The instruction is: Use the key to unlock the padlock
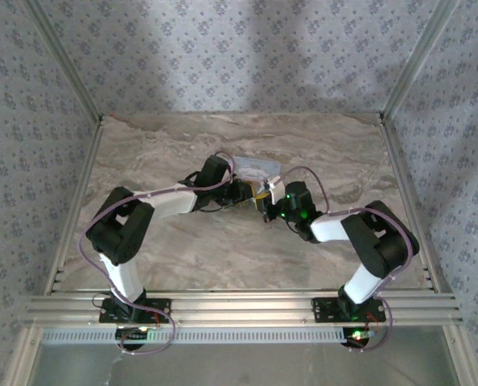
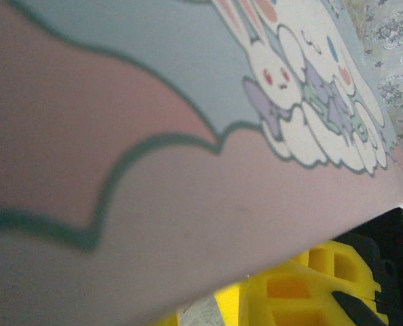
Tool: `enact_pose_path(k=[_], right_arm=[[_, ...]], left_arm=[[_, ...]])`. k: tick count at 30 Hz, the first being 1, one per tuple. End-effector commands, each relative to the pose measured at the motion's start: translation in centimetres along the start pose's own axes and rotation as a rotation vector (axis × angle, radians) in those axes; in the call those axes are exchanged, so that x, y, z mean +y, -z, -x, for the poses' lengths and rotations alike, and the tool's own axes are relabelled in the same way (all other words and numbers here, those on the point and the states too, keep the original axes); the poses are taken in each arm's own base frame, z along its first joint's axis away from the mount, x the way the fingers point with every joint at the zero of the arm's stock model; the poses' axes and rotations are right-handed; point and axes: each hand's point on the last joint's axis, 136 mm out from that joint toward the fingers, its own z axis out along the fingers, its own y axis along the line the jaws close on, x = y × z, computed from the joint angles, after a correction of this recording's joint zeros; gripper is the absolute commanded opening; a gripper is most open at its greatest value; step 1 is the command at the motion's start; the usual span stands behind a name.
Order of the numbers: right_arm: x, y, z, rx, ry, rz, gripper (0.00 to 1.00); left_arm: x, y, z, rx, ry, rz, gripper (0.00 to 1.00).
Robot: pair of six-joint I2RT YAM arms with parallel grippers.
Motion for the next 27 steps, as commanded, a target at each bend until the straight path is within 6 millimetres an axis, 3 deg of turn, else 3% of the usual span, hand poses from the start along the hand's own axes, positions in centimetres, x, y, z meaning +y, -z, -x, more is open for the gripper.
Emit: enact_pose_path(k=[1, 5, 11, 20, 27], right_arm=[[-0.4, -0.1, 2.9, -0.117, 0.006, -0.032, 0.0], [-0.7, -0.1, 0.4, -0.069, -0.028, -0.051, 0.0], [-0.8, -0.3, -1.8, -0.033, -0.075, -0.065, 0.0], [-0.8, -0.5, -3.6, 0.014, -0.147, -0.077, 0.0], [0.5, 0.0, -3.7, 0.05, -0.249, -0.043, 0.0]], left_arm=[[-0.7, -1.3, -4.1, 0.167, 0.024, -0.068, 0.22], [-0.2, -1.7, -4.2, 0.17, 0.04, -0.065, 0.22], [0.7, -2.2, -4.4, 0.177, 0.049, -0.049, 0.31], [1.0, 0.0, -3.0, 0.088, 0.022, -0.029, 0.53], [2.2, 1.3, -2.1, 0.004, 0.098, -0.072, 0.56]])
